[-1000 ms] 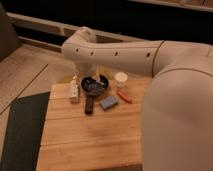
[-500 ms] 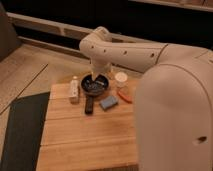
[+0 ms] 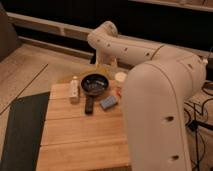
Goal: Move the arm in a circular motion
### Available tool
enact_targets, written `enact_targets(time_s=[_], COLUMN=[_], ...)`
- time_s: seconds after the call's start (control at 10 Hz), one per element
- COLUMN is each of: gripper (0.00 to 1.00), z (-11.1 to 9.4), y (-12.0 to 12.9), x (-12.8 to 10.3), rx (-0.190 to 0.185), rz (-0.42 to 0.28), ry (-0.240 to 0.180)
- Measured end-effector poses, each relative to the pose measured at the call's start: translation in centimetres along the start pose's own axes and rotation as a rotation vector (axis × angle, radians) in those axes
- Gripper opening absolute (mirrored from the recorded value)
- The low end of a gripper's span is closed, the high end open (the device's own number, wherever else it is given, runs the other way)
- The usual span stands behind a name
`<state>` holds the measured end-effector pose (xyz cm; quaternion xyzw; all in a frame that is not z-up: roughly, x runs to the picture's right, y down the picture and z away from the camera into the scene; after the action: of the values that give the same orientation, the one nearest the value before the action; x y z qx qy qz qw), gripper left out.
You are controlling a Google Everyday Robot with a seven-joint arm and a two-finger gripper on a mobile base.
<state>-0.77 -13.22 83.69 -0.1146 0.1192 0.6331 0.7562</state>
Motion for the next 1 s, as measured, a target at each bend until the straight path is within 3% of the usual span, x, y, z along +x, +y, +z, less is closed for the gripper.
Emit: enact_targets(time_s=[0.1,0.2,0.5,0.7,0.9,1.0], gripper=[0.65,0.65,0.65,0.65,0.65,0.65], z=[0.4,0.7,-0.8,-3.2,-4.6,-5.6], y=[1.8,5.2,13.4,16.7,16.5,16.1], x=[-0.5,-0.4,2.7,6.1,8.8,10.8], rx=[-0.024,-0.064,-0.159,-0.211,-0.216,-0.226], rz=[-0.047,-0.138,-0.344,-0.389,-0.356,-0.307], ry=[-0.002,0.004,0.034,0.047,0.057,0.071])
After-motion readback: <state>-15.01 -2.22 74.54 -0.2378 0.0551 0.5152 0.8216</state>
